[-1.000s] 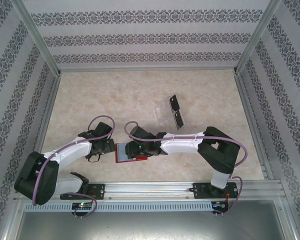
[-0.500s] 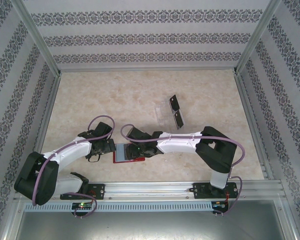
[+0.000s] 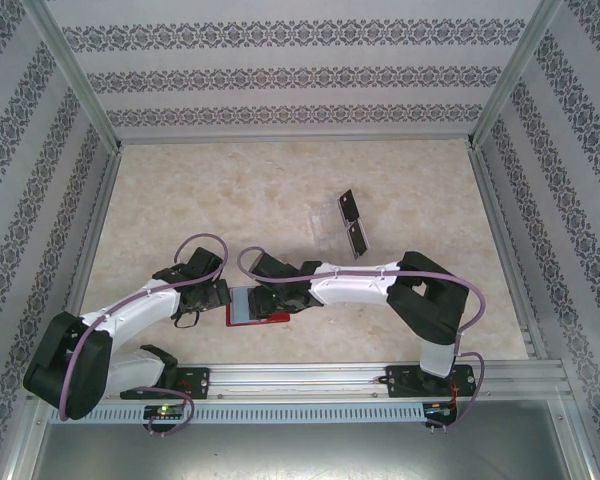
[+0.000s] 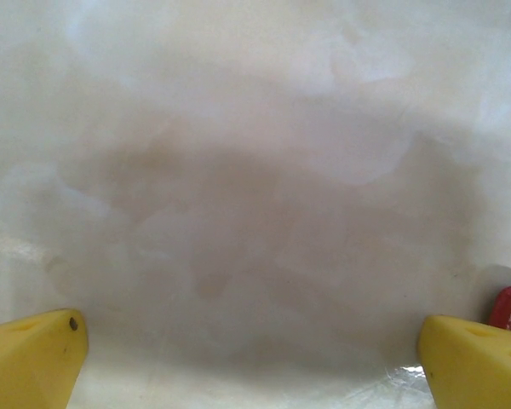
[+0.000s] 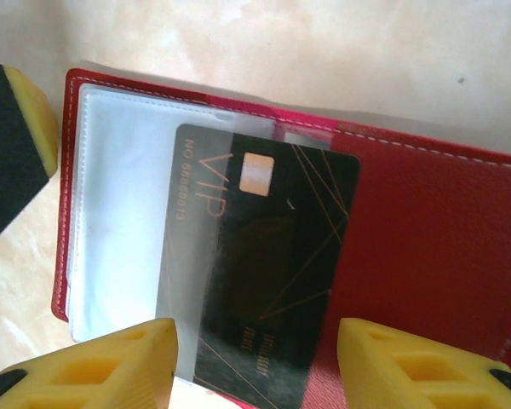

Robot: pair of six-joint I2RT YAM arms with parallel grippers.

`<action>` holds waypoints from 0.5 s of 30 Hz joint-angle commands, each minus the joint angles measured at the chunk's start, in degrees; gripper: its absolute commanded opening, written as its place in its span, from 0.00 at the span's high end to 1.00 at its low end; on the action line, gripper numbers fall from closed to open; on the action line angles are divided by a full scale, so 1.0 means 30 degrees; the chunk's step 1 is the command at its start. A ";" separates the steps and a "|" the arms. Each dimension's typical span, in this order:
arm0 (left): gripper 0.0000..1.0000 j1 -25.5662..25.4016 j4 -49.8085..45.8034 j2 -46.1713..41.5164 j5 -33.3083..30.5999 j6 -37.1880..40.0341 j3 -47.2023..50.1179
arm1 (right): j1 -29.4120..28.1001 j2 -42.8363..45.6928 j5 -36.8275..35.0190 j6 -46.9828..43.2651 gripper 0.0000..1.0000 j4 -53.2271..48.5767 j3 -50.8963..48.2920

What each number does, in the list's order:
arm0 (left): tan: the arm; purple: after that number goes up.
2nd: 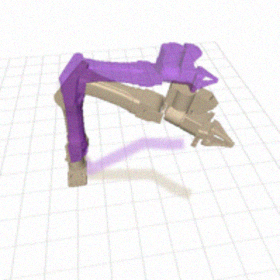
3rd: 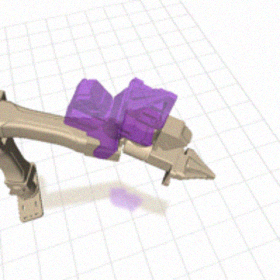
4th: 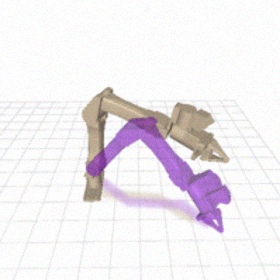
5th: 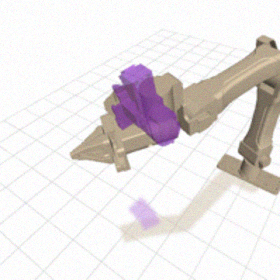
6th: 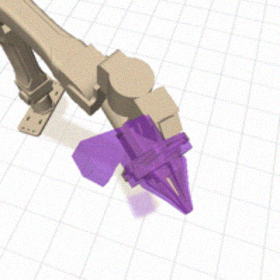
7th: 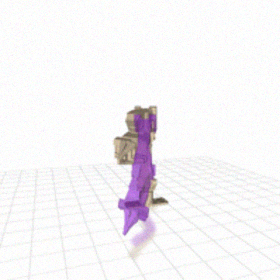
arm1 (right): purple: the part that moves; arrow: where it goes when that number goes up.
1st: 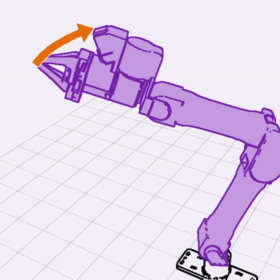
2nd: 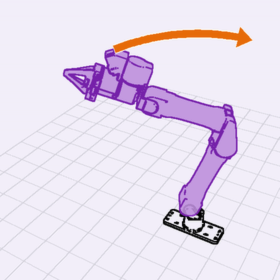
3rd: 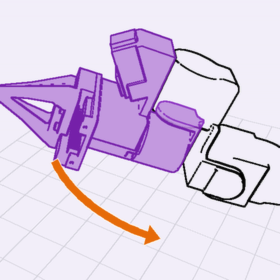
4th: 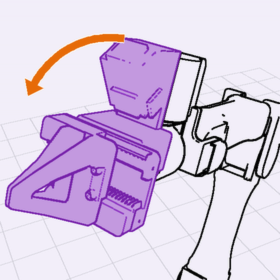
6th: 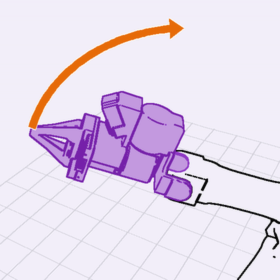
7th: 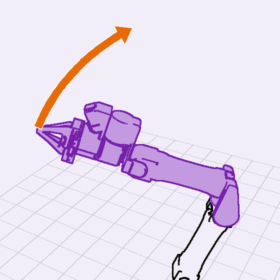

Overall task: Put the credit cards into the card holder
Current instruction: Insert the credit card into the card slot.

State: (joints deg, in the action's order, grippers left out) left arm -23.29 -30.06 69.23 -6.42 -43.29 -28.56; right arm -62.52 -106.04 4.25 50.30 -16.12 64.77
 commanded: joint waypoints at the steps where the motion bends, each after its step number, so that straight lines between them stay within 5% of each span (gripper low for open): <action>1: 0.00 -0.0413 0.0652 0.0725 0.2697 -0.0525 0.1077 | -0.0364 -0.0553 0.0362 -0.0432 0.47 -0.0230 0.0751; 15: 0.00 -0.0475 0.1293 0.0931 0.2934 -0.0677 0.1433 | -0.0457 -0.1287 0.1111 0.0157 0.48 0.1140 0.1447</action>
State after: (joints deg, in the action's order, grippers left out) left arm -23.31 -29.26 69.32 -6.55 -43.29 -27.88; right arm -63.53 -108.62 6.92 50.24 -13.80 67.35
